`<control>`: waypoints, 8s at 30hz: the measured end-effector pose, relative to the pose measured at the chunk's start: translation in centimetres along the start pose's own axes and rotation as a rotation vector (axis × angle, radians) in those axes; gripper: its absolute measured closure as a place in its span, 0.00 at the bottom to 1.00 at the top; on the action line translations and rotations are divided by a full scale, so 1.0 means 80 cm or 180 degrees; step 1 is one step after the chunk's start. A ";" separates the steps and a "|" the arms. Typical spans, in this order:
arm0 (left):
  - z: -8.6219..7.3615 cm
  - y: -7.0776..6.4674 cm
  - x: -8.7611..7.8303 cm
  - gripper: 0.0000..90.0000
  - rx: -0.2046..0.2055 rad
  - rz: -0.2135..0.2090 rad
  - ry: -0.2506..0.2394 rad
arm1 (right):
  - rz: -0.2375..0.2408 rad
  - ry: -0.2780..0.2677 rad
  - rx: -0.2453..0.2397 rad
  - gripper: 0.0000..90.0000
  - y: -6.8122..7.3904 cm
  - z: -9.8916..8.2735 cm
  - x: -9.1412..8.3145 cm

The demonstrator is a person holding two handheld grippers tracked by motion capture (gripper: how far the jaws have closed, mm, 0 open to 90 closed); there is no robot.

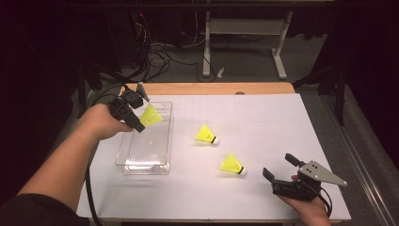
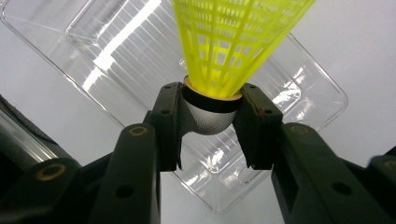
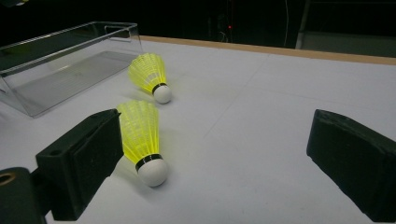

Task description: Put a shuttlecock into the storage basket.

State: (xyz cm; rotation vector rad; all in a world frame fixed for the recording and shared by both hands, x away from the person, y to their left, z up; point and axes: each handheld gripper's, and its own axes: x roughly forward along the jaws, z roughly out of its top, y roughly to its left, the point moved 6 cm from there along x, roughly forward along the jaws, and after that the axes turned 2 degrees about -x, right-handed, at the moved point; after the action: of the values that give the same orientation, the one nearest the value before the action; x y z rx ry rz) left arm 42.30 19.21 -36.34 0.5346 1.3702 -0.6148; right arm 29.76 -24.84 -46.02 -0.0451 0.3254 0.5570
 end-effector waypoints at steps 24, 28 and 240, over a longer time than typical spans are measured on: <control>-0.004 0.037 0.069 0.71 -0.0188 0.0024 0.0160 | 0.0006 0.0009 0.0007 0.05 0.001 -0.002 0.001; -0.009 0.044 0.078 0.71 -0.0259 -0.0015 0.0162 | 0.0020 0.0023 0.0012 0.05 0.001 -0.003 0.002; 0.125 -0.153 0.083 0.01 0.0407 -0.0455 -0.0261 | 0.0038 -0.0069 -0.0012 0.06 0.001 0.005 -0.001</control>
State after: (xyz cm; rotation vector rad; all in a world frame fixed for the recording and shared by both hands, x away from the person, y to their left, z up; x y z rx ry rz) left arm 41.81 2.90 -41.57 0.5110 1.3049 -0.8363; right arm 29.79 -24.76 -45.65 -0.0409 0.3037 0.5695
